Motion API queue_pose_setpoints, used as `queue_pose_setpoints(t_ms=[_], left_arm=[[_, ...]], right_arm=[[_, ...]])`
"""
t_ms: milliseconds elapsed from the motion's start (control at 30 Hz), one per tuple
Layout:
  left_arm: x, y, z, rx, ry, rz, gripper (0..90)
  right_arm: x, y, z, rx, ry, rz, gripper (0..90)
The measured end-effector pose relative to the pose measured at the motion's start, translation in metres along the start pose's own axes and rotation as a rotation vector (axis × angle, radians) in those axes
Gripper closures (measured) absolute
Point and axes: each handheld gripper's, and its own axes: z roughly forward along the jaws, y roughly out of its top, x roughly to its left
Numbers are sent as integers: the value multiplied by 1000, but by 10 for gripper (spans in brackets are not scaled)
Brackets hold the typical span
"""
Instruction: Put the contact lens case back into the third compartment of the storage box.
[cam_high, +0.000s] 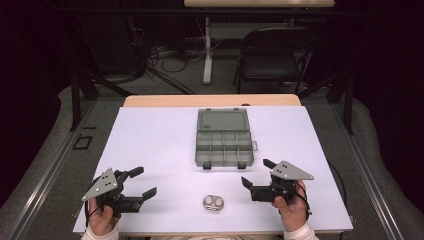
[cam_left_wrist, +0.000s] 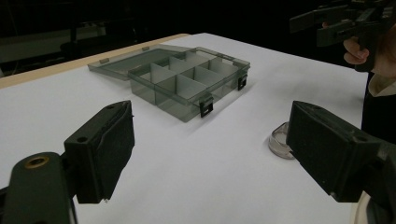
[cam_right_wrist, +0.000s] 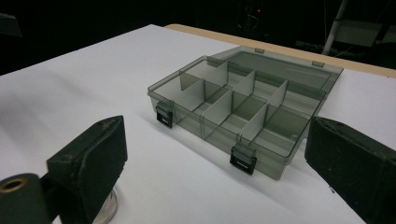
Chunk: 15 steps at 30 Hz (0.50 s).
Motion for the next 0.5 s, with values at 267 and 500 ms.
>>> queue_pose_setpoints(t_ms=[267, 500], left_arm=[[0, 0, 2, 9, -9, 9, 158], [-2, 0, 2, 19, -9, 17, 158]], right_arm=[[-2, -4, 3, 47, 15, 41, 12], [4, -3, 4, 62, 9, 9, 21]])
